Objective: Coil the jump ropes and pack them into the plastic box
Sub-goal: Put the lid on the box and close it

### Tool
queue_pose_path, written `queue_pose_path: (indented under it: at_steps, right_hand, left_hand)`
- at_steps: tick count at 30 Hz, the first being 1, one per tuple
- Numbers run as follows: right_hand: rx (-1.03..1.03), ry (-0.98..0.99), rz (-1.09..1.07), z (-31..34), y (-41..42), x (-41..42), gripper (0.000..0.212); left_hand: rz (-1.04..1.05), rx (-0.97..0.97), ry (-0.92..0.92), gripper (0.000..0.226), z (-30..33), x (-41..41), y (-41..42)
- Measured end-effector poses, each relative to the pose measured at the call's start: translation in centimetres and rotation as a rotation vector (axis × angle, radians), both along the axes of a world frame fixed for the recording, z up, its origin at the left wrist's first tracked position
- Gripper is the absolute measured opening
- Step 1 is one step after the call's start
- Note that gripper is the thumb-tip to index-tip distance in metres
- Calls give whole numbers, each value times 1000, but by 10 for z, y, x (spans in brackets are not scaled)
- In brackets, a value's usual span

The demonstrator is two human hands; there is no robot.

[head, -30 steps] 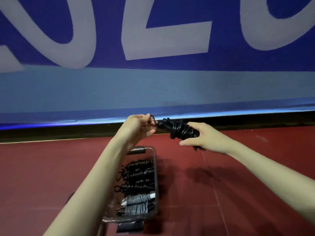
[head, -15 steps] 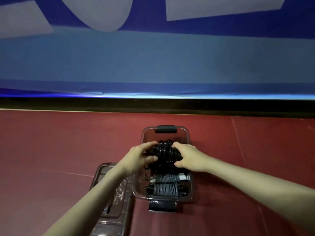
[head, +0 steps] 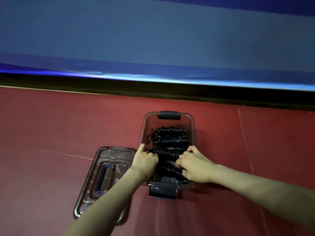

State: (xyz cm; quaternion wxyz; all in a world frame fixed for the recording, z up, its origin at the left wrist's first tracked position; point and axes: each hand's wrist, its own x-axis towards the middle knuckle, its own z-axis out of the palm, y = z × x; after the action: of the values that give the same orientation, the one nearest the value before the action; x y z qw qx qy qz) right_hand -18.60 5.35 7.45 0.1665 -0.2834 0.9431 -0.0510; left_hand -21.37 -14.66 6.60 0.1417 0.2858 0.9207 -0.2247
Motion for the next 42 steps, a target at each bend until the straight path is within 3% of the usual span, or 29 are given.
queue_pose_path:
  at_steps: [3,9,11,14,16,19,21,25,28,34,38,42]
  right_hand:
    - [-23,25,12,-1,2,1,21]
    - [-27,64,65,2,6,3,32]
    - [-24,92,72,2,10,4,44]
    - [-16,127,75,2,15,3,57]
    - [-5,98,54,5,16,4,45]
    - [-108,44,-19,17,10,3,27]
    - [-277,-50,-143,27,0,3,25]
    - [-740,-245,-404,43,-39,6,19]
    - [-884,-358,-490,46,-88,12,24]
    - [-816,-563,-614,29,-184,26,38]
    - [-732,-735,-675,-1,-222,49,51]
    - [-593,-642,-850,-39,-230,54,72]
  left_hand:
    - [-22,-9,40,52,-5,-1,2]
    - [-37,11,13,39,0,1,0]
    - [-7,182,70,29,-3,1,-4]
    - [112,642,278,17,-14,9,-15]
    - [274,955,291,17,-14,24,-20]
    - [494,1250,191,23,-8,42,-31]
    - [609,1384,197,16,-4,49,-48]
    - [1001,1589,196,29,-1,53,-88]
    - [1179,1573,235,26,-7,51,-126]
    - [1276,1272,226,18,-36,60,-194]
    - [1294,1085,133,34,-62,71,-224]
    - [1229,972,-23,50,-78,80,-235]
